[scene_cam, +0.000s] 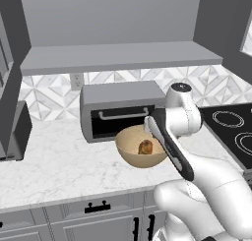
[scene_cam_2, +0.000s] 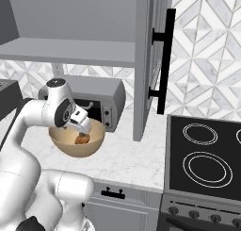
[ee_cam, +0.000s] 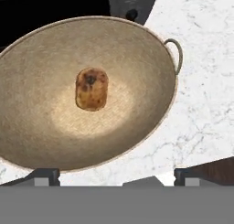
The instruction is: Open the cabinet, pick up the bread from the cabinet and place it in the basket. Then move the basket to the dining counter.
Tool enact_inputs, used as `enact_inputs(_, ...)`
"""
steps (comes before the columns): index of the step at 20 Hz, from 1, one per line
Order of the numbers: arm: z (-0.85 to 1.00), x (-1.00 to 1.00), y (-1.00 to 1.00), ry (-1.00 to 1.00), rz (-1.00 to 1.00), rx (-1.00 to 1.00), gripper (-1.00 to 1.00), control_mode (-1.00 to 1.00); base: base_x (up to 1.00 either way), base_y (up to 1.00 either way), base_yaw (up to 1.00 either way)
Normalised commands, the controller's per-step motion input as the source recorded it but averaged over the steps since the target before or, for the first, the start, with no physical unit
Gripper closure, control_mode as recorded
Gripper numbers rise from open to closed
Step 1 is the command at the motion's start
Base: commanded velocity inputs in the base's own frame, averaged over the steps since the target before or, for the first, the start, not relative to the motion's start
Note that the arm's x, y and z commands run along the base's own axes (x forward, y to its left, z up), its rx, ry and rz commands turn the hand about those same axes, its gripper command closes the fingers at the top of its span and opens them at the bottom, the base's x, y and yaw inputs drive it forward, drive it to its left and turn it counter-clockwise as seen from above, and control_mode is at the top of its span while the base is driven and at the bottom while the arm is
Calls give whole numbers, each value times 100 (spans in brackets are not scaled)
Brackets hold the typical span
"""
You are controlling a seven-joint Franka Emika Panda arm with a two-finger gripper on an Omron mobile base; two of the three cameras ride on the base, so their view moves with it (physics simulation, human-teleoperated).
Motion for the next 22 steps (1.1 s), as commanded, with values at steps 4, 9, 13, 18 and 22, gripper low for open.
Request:
enact_inputs(4,21,-24,-72,-1,-34,34,-100,-100,0,0,0)
enact_inputs(9,4,-6,-40,10,-29,18,-100,-100,0,0,0)
enact_inputs(13,-29,13,0,15,-10,0,-100,-100,0,0,0)
enact_inputs(18,-22,51,0,5,-14,1,-100,-100,0,0,0)
enact_inputs(22,-23,50,0,0,-13,0,-100,-100,0,0,0)
